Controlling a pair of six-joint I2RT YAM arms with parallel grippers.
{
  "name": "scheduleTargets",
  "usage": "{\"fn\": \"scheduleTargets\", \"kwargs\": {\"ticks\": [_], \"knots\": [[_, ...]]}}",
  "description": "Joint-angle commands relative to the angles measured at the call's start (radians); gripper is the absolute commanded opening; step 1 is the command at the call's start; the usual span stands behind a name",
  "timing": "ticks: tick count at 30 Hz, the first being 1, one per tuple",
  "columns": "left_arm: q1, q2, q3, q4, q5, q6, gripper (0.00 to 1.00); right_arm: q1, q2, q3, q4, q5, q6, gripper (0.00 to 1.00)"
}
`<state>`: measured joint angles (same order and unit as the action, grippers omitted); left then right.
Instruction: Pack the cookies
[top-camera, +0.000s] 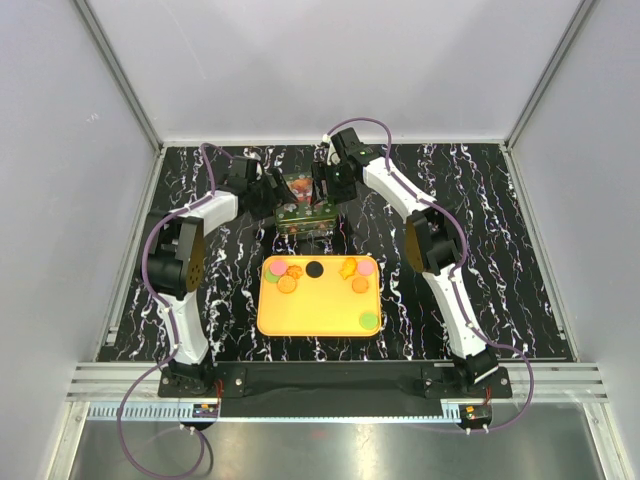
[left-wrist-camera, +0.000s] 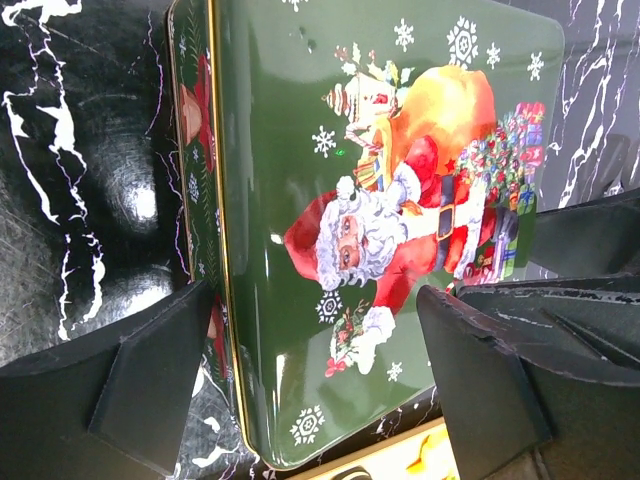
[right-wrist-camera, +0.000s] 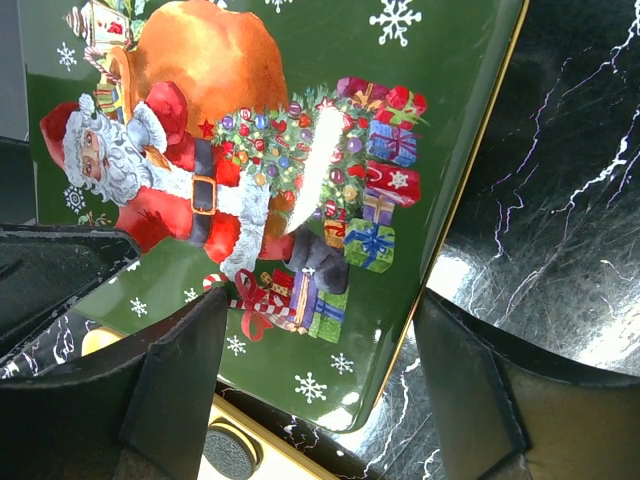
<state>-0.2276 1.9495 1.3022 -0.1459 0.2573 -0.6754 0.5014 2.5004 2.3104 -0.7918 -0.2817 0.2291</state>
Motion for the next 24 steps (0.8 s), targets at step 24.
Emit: {"fn": "scheduleTargets", "kwargs": {"ticks": [24], "knots": [[0.057,-0.008,0.14,-0.08,0.115,-0.013,0.76,0.012,0.037,-0.039,-0.044,0.004,-0.066,0.79]]}}
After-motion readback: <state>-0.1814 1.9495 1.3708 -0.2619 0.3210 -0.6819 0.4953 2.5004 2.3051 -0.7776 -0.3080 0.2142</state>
